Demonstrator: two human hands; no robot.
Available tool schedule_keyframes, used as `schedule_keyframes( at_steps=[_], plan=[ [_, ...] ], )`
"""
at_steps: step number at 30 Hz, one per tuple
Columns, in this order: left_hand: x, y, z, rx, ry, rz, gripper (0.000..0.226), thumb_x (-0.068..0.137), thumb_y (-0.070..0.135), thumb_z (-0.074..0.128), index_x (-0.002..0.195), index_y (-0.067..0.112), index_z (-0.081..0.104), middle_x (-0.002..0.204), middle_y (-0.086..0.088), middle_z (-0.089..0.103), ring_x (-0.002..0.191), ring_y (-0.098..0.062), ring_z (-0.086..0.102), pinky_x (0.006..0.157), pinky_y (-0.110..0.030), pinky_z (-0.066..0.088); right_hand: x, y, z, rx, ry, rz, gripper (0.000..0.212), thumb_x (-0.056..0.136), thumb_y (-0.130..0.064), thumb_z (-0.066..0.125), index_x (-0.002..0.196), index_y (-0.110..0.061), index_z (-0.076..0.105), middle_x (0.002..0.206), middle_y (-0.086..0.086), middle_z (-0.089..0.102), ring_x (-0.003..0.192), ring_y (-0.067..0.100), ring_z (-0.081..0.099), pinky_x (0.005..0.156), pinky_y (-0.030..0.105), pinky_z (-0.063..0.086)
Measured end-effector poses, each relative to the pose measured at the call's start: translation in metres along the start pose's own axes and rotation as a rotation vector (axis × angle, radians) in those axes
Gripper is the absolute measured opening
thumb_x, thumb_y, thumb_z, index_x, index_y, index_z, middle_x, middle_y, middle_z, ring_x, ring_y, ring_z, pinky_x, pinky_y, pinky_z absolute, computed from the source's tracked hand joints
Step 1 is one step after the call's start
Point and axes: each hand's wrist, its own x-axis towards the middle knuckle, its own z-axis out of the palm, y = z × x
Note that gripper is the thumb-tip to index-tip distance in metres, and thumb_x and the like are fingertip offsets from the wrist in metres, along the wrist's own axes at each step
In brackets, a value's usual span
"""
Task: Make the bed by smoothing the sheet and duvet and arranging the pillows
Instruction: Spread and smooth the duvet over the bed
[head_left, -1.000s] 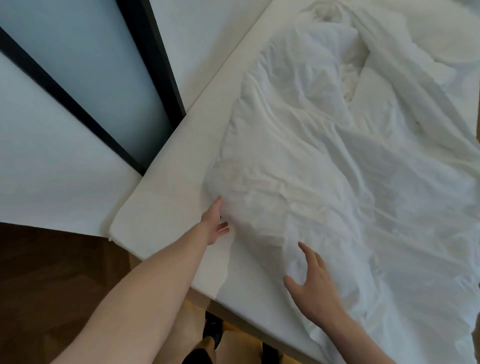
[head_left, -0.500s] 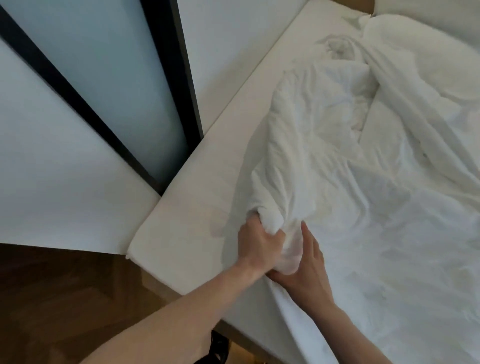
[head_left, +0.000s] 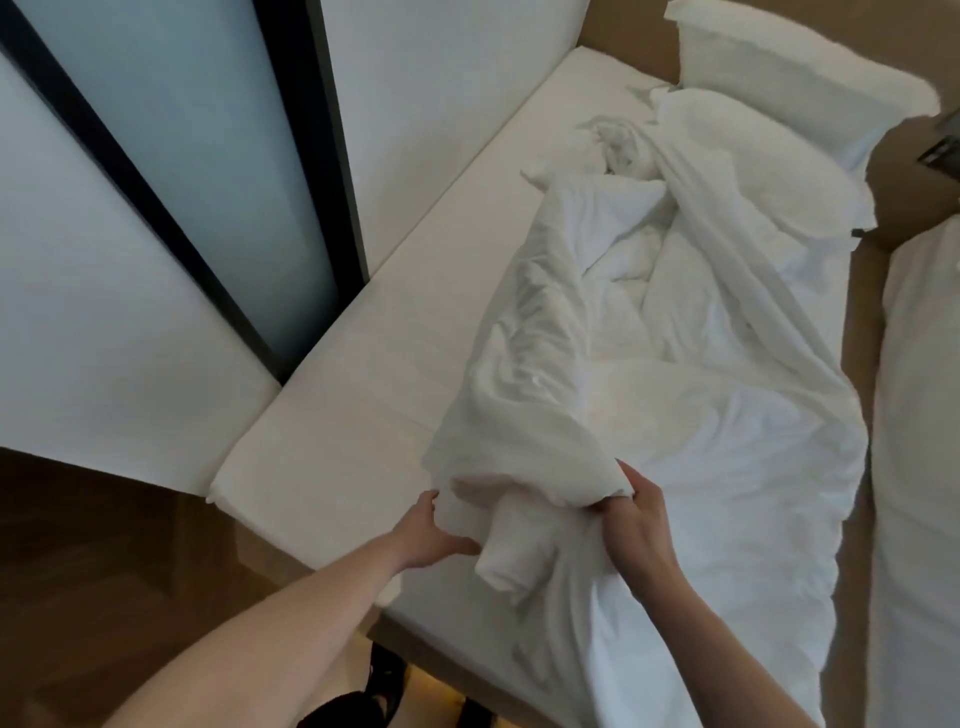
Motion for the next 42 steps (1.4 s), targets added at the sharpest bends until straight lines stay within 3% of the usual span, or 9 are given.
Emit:
schedule_keyframes(
  at_steps=[6,12,16,21,25,27,30,36,42],
  plan=[
    [0.042,0.063,0.028,-0.2,0.357,0.176,0.041,0.087,0.013,0.073,0.127,0.007,0.067,0.127,-0.015,0.069,0.121,-0.028,0.063,0.086,-0.035,0.051,-0.017,0.001,-0.042,0.019,-0.091,0.067,0.027,0.064,-0.013,0.045,0.082,-0.002,0.062,0.073,0.005,0.061,0.07,0.015,0.052,0.065,0.034,0.041],
    [-0.038,0.115,-0.044,0.326,0.652,0.526,0.026,0.081,0.03,0.048,0.095,0.019,0.068,0.1,-0.011,0.075,0.094,-0.036,0.068,0.069,-0.035,0.047,-0.027,0.035,-0.079,-0.08,-0.064,0.204,0.016,0.083,0.001,0.055,0.087,-0.012,0.064,0.077,0.001,0.067,0.08,0.022,0.058,0.067,0.034,0.043],
    [-0.124,0.164,-0.105,0.719,0.79,0.847,0.01,0.07,0.023,0.056,0.069,0.017,0.048,0.06,-0.002,0.057,0.059,-0.035,0.055,0.051,-0.036,0.041,-0.042,0.053,-0.073,-0.243,-0.243,0.233,0.082,0.079,-0.023,0.077,0.147,-0.031,0.033,0.114,-0.001,0.067,0.1,0.017,0.066,0.076,0.032,0.054],
    [-0.155,0.176,-0.074,0.995,0.621,0.766,0.014,0.067,0.01,0.062,0.075,0.021,0.063,0.07,0.005,0.063,0.067,-0.021,0.056,0.059,-0.035,0.047,-0.054,0.007,-0.016,-0.27,-0.347,-0.22,0.129,0.063,-0.052,0.091,0.157,-0.047,0.004,0.154,-0.011,0.035,0.135,0.01,0.04,0.11,0.037,0.042],
    [-0.156,0.144,-0.036,0.746,0.543,0.76,0.03,0.071,0.007,0.064,0.087,0.027,0.079,0.084,0.009,0.068,0.078,-0.013,0.06,0.07,-0.037,0.052,-0.047,-0.024,0.025,-0.274,-0.385,-0.27,0.095,0.079,-0.039,0.081,0.156,-0.036,0.026,0.129,-0.011,0.056,0.116,0.011,0.056,0.097,0.038,0.051],
    [-0.154,0.122,-0.026,0.562,0.585,0.766,0.027,0.073,0.013,0.072,0.096,0.026,0.081,0.091,0.013,0.066,0.085,-0.01,0.061,0.075,-0.035,0.053,-0.038,-0.024,0.03,-0.26,-0.323,-0.25,0.036,0.088,-0.022,0.062,0.122,-0.036,0.065,0.089,-0.015,0.066,0.085,0.013,0.063,0.073,0.033,0.051],
    [-0.147,0.078,-0.025,0.22,0.79,0.568,0.07,0.068,0.042,0.089,0.13,0.029,0.06,0.123,0.016,0.054,0.111,-0.008,0.055,0.093,-0.023,0.048,-0.03,-0.022,0.025,-0.147,-0.241,-0.128,0.021,0.083,-0.01,0.046,0.067,-0.016,0.059,0.056,-0.009,0.051,0.061,0.018,0.047,0.054,0.03,0.036],
    [-0.132,-0.025,-0.002,-0.473,0.796,-0.225,0.125,0.064,0.07,0.083,0.158,0.014,0.022,0.16,-0.008,0.029,0.143,-0.032,0.038,0.113,-0.047,0.04,-0.034,-0.024,0.014,-0.051,-0.274,-0.008,0.014,0.075,-0.009,0.04,0.065,-0.006,0.05,0.06,-0.005,0.044,0.061,0.014,0.037,0.057,0.029,0.031],
    [-0.117,-0.06,0.033,-0.716,0.397,-0.323,0.13,0.052,0.092,0.071,0.156,0.029,0.027,0.153,0.0,0.043,0.135,-0.03,0.046,0.105,-0.05,0.043,-0.026,-0.049,0.013,0.144,-0.271,0.129,0.006,0.067,0.003,0.039,0.069,-0.003,0.038,0.07,0.006,0.031,0.07,0.022,0.026,0.057,0.033,0.019]
  ],
)
